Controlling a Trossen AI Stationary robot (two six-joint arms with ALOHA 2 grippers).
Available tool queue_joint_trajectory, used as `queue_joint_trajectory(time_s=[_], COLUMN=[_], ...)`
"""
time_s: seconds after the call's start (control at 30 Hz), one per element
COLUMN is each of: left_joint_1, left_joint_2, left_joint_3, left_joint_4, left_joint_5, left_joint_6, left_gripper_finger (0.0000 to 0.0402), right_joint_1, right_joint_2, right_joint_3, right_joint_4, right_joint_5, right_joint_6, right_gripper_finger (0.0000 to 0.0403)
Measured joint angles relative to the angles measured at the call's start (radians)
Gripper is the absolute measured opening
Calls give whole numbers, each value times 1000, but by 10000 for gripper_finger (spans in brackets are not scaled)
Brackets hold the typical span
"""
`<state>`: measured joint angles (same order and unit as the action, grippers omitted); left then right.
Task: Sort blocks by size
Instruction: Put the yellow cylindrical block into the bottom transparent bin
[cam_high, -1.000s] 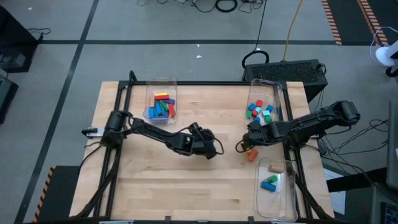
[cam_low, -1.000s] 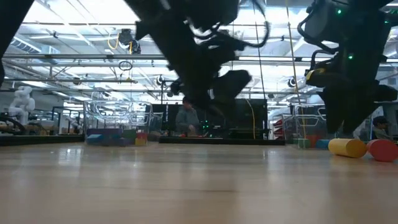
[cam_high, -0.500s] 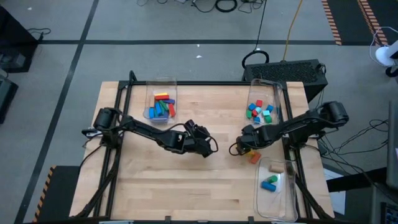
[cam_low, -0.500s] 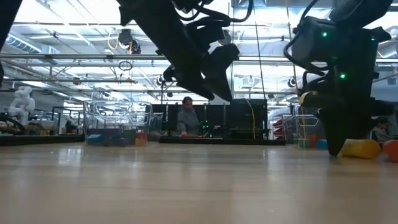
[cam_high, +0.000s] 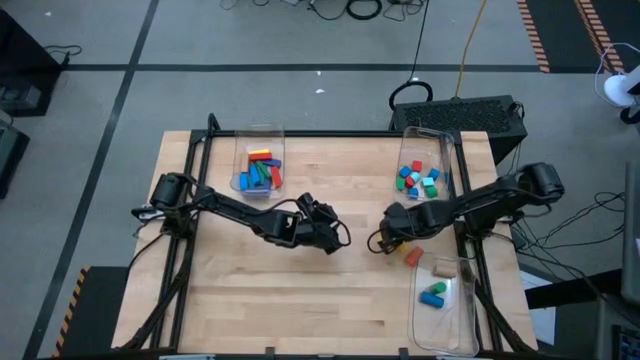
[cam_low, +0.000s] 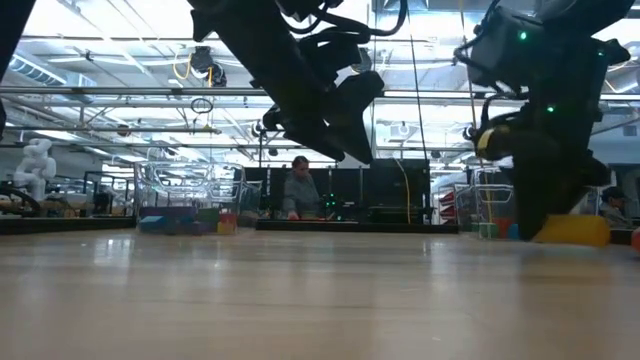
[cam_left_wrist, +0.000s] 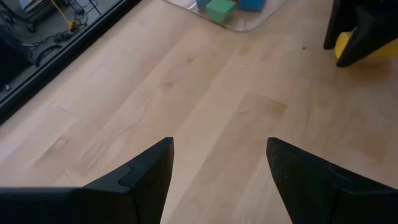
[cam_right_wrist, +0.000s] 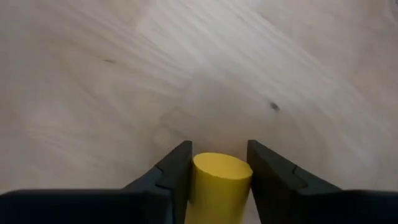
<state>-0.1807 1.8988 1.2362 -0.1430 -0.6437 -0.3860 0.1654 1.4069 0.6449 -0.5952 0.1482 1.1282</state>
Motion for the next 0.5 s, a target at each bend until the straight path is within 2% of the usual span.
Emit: queue_joint_trajectory(time_s=[0.23,0.5], left_joint_1=[-12,-11], left_joint_2=[0,0], left_joint_3=[0,0], left_joint_4=[-1,-6], left_joint_5=[3,4], left_joint_6=[0,0], left_gripper_finger=[258,258], right_joint_1=[18,107], right_joint_2=[-82,-250], right_joint_3=[0,0], right_joint_4=[57,81], right_joint_5=[9,36], right_joint_6=[-62,-90], right_gripper_finger=[111,115])
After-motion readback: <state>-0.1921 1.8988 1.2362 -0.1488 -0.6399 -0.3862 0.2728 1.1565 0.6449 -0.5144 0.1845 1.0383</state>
